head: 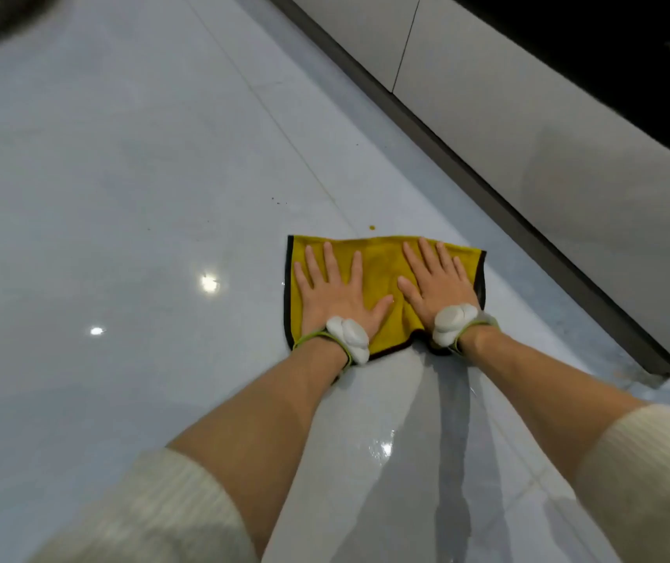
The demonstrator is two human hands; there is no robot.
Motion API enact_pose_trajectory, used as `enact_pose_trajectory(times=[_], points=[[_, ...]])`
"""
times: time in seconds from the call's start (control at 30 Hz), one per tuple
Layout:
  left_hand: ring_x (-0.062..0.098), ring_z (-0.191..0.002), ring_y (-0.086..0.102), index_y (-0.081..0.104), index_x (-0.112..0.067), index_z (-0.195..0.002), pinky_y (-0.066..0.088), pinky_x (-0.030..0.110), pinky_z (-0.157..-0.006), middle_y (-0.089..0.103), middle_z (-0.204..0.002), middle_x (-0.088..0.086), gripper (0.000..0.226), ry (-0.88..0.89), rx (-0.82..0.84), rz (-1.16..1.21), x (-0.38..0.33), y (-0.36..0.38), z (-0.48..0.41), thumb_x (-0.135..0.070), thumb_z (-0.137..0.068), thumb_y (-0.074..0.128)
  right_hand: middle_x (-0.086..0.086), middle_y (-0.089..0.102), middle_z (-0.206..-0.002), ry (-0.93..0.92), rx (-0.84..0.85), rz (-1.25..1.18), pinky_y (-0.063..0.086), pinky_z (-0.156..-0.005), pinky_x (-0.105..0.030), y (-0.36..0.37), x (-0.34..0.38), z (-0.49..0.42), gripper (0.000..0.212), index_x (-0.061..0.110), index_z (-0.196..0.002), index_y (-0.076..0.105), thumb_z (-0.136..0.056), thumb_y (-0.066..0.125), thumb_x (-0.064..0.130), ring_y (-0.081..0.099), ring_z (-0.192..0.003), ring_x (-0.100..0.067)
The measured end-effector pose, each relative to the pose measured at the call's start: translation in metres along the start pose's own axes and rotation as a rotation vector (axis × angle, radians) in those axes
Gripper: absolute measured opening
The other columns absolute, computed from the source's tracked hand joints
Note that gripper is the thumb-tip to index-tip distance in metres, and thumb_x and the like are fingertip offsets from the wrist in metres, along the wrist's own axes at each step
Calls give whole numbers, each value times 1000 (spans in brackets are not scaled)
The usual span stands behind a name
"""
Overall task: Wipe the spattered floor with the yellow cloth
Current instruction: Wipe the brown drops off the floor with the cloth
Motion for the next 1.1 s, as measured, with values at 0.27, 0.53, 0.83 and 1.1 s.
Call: enact_pose_trajectory(times=[0.27,0.53,0.83,1.1], points=[[46,-146,-4,8,-25,-155,-2,61,-116,1,-161,22,83,-97,-67,1,30,-11,-73,-74,-88,16,4,5,-162,66,-13,-54,4,-118,-47,-5,22,-95,58,36,-152,10,-98,22,54,2,-149,-26],[41,-148,0,10,-29,-154,0,56,-118,6,-162,18,93,-102,-71,-48,65,-6,-56,-83,-78,5,4,4,-162,2,-14,-75,1,-120,-47,-4,49,-66,61,36,-152,10,-96,20,59,0,-149,-25],[39,-148,2,11,-32,-154,2,53,-119,8,-162,17,101,-150,-54,-76,149,-15,52,-85,-71,-7,3,3,-162,-179,5,-72,1,-121,-46,-2,146,30,66,36,-152,9,-93,16,65,-3,-149,-23],[41,-148,2,10,-30,-155,3,54,-118,9,-161,18,97,-221,-45,-60,199,-16,195,-85,-76,-2,3,-1,-162,-346,35,-33,-3,-119,-44,7,225,148,72,37,-152,5,-89,11,70,-7,-149,-23]])
Point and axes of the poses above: each hand's wrist, its own z-axis away from the middle knuckle, its own y-axis out of the palm, x = y × z, the point moved 9 cm from there along -z, towards the middle knuckle
